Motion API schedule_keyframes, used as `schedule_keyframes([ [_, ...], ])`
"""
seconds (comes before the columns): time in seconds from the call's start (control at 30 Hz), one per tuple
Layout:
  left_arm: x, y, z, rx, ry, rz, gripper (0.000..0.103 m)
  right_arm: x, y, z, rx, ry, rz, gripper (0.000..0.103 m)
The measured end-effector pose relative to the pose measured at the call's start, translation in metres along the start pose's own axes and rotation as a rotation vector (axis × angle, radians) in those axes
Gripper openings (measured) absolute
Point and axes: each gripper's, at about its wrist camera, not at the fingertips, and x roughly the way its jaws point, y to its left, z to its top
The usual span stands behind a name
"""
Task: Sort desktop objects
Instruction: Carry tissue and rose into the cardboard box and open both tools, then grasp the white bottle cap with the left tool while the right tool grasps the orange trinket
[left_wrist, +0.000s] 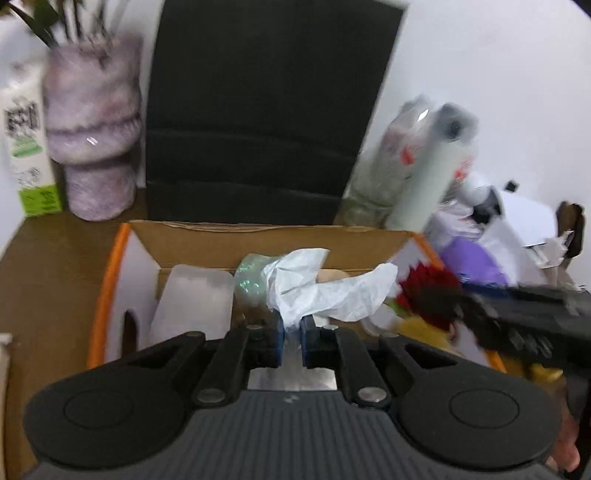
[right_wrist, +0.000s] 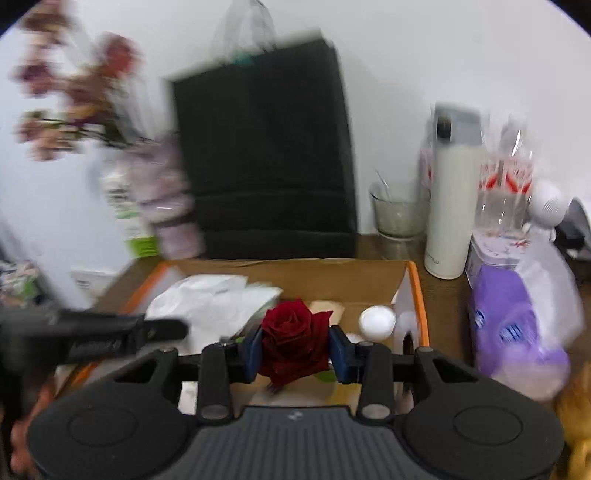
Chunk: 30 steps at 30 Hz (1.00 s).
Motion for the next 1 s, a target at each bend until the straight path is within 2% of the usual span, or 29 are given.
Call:
schedule_keyframes([
  [0.03, 0.011, 0.001, 0.003, 0.0, 0.015, -0.004, 0.012, 0.021, -0.004, 0.009, 0.011, 0.03, -0.016, 0.036],
  [0.07, 0.022, 0.0, 0.006, 0.011, 0.028, -0.006, 0.018, 0.041, -0.009, 0.015, 0.027, 0.053, -0.017, 0.036],
  [0.13, 0.037, -0.003, 0.008, 0.049, 0.04, 0.023, 0.053, 0.076, -0.016, 0.021, 0.066, 0.118, -0.035, 0.041],
  [0.17, 0.037, -0.006, 0.006, 0.069, 0.033, 0.041, 0.074, 0.091, -0.019, 0.023, 0.087, 0.158, -0.055, 0.044],
  [0.2, 0.032, -0.006, 0.004, 0.08, 0.004, 0.049, 0.081, 0.101, -0.021, 0.023, 0.105, 0.188, -0.071, 0.047],
  [0.27, 0.021, -0.003, 0.001, 0.096, -0.041, 0.034, 0.081, 0.102, -0.024, 0.023, 0.115, 0.19, -0.062, 0.046],
  [0.33, 0.007, -0.001, -0.001, 0.115, -0.05, 0.043, 0.081, 0.089, -0.024, 0.023, 0.109, 0.136, -0.067, 0.053],
  [0.4, -0.011, -0.002, -0.002, 0.081, -0.083, 0.081, 0.083, 0.07, -0.021, 0.024, 0.098, 0.089, -0.104, 0.064],
  [0.5, -0.037, -0.003, -0.008, 0.026, -0.119, 0.082, 0.092, 0.04, -0.013, 0.021, 0.052, 0.05, -0.12, 0.068],
  [0.6, -0.064, -0.006, -0.027, -0.032, -0.121, 0.145, 0.095, 0.008, 0.0, 0.003, -0.008, 0.049, -0.098, 0.071],
  [0.67, -0.082, -0.008, -0.05, -0.06, -0.131, 0.175, 0.095, -0.016, 0.006, -0.014, -0.034, 0.035, -0.094, 0.073],
  [0.8, -0.123, -0.014, -0.119, -0.089, -0.164, 0.166, 0.098, -0.08, 0.014, -0.073, -0.083, -0.013, -0.058, 0.083],
  [0.93, -0.153, -0.025, -0.179, -0.052, -0.193, 0.125, 0.1, -0.127, 0.018, -0.134, -0.055, -0.017, 0.016, 0.086],
  [1.0, -0.164, -0.027, -0.209, -0.074, -0.202, 0.128, 0.101, -0.145, 0.019, -0.168, -0.021, -0.016, 0.038, 0.086],
])
